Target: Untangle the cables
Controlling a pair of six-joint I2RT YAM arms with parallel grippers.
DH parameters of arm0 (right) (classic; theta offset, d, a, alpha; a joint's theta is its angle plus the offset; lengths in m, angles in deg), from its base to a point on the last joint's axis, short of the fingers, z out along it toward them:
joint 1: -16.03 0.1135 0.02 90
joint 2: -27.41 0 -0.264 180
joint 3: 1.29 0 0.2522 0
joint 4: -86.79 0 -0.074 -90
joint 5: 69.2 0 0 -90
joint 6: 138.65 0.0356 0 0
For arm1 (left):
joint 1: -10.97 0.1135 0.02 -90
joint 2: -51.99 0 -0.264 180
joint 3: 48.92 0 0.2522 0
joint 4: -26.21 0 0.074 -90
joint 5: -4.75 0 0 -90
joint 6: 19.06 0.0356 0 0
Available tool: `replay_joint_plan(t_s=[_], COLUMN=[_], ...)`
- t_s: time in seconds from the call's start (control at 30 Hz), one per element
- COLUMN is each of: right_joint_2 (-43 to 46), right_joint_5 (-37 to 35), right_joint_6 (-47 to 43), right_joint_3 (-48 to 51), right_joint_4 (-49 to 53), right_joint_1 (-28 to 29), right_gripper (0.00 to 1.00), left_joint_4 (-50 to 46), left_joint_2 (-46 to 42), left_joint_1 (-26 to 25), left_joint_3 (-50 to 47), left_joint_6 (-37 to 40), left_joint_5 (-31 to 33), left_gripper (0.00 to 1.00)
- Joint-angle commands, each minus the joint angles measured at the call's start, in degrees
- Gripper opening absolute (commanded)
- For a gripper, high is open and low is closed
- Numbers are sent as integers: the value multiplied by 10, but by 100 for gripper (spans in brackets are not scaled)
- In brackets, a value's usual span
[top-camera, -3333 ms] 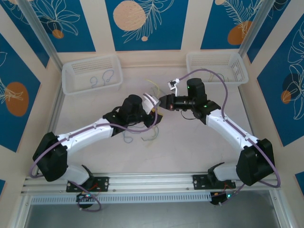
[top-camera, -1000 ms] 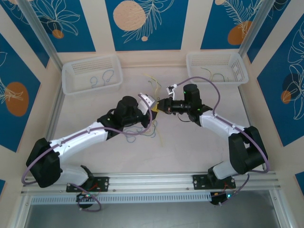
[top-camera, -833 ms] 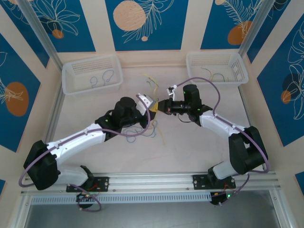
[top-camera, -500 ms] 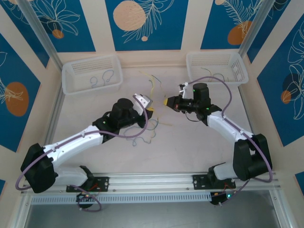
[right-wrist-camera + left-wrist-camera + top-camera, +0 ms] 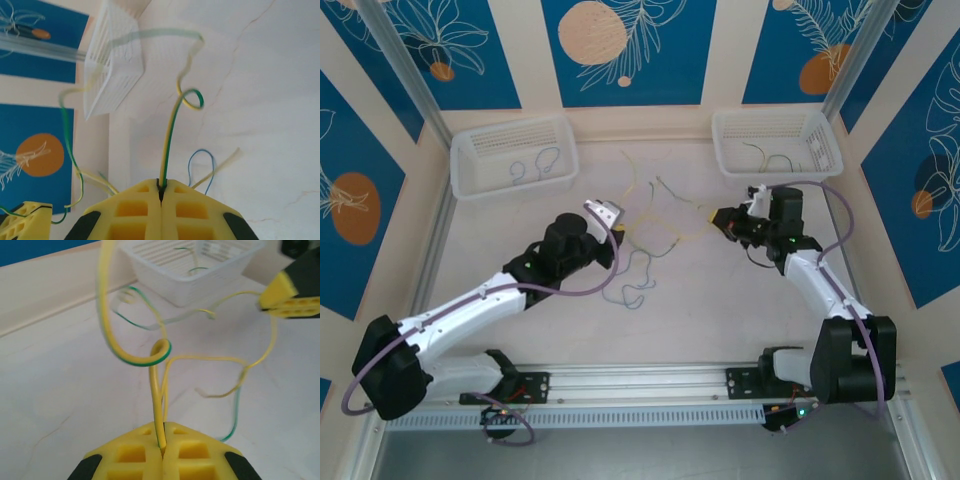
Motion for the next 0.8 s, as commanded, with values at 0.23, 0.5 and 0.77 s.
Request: replay_joint_plan(t_s=[0.23, 0.5, 0.77], right_joint_2=[4, 17, 2], right_joint_5=[13, -4, 25], right_joint_6=[11, -14, -7], right_joint_3=[10, -7, 0], right_joint_4=[2, 38, 5], right_joint_1=[-30, -42, -30], right_gripper=[0, 0, 0], left_joint_4=[-47, -70, -71], left_joint_2=[-66, -89, -91], left_joint_1=[57, 80, 119], left_joint_3=[-29, -30, -40], left_joint_6=[1, 2, -29], left_joint_5=[70, 114, 73], left_gripper=[0, 0, 0])
